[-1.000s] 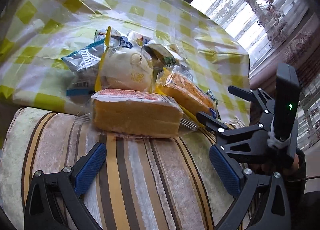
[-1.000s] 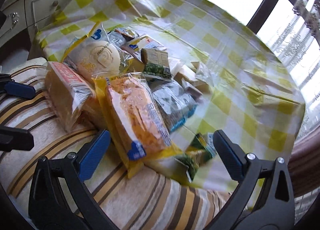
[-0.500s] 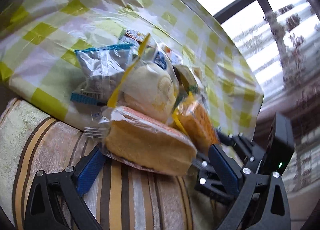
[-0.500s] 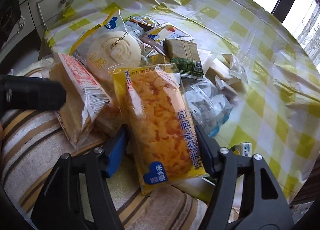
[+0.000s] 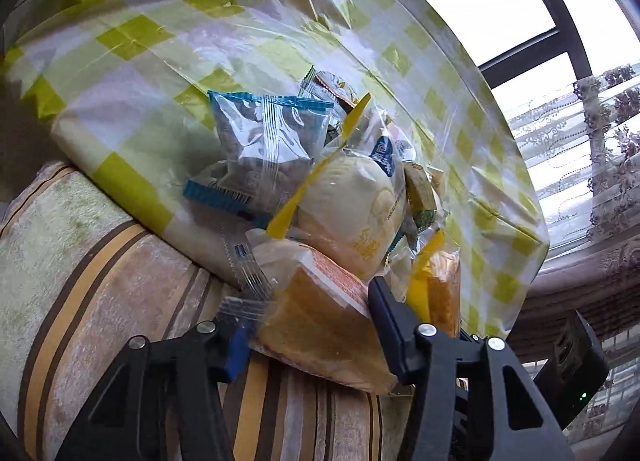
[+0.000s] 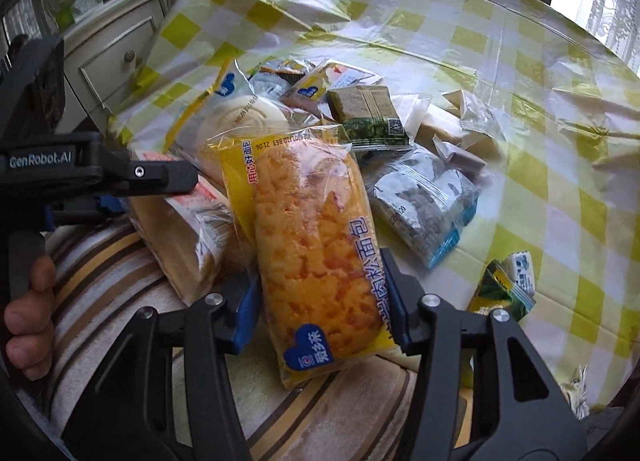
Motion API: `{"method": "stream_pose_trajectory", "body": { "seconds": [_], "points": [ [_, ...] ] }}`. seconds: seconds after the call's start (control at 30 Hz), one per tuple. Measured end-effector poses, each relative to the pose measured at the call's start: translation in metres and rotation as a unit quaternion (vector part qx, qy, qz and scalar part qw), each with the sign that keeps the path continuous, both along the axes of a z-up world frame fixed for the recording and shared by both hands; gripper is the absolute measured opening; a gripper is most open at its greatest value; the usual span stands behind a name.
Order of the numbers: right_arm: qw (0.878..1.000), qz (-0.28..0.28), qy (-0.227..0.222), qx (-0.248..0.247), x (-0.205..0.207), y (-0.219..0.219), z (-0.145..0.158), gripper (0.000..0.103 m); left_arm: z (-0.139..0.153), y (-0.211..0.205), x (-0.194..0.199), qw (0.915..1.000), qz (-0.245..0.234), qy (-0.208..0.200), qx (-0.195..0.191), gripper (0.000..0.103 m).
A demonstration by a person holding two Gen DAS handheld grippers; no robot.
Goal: Organize snacks
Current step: 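Grasp the yellow cake bag with the right tool while the left tool grasps a bread loaf, then carry both bags to the white box and open both tools to drop them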
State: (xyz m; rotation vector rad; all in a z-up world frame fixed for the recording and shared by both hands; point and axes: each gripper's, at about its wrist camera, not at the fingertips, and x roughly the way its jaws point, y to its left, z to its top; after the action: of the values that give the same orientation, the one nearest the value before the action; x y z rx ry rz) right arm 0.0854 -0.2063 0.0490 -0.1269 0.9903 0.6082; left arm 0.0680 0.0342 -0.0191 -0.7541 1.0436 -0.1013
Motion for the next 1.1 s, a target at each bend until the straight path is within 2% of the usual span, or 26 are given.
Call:
{"method": "stream_pose_trajectory", "body": {
  "seconds": [0.37, 0.67, 0.87, 1.0, 1.1],
  "points": [
    [0.998, -0.031, -0.015, 0.049, -0.030, -0.026, 0.019, 0.056, 0.027, -0.003, -0.034, 0.9992, 0.017, -0.034, -0.010, 0.045],
    [0.992, -0.081, -0.034, 0.085, -0.062, -0.069, 0.040, 0.056, 0.066, -0.037, -0.053, 0.9962, -0.026, -0.083, -0.003, 0.041],
    [0.985, -0.141, -0.041, 0.090, -0.089, -0.123, 0.048, 0.056, 0.088, -0.098, -0.054, 0.9883, -0.104, -0.112, -0.007, 0.040],
    [0.976, -0.198, -0.042, 0.077, -0.107, -0.173, 0.049, 0.056, 0.094, -0.159, -0.049, 0.9761, -0.180, -0.121, -0.010, 0.040],
    [0.966, -0.251, -0.033, 0.058, -0.121, -0.214, 0.041, 0.056, 0.091, -0.208, -0.047, 0.9635, -0.241, -0.116, -0.016, 0.040]
  ]
}}
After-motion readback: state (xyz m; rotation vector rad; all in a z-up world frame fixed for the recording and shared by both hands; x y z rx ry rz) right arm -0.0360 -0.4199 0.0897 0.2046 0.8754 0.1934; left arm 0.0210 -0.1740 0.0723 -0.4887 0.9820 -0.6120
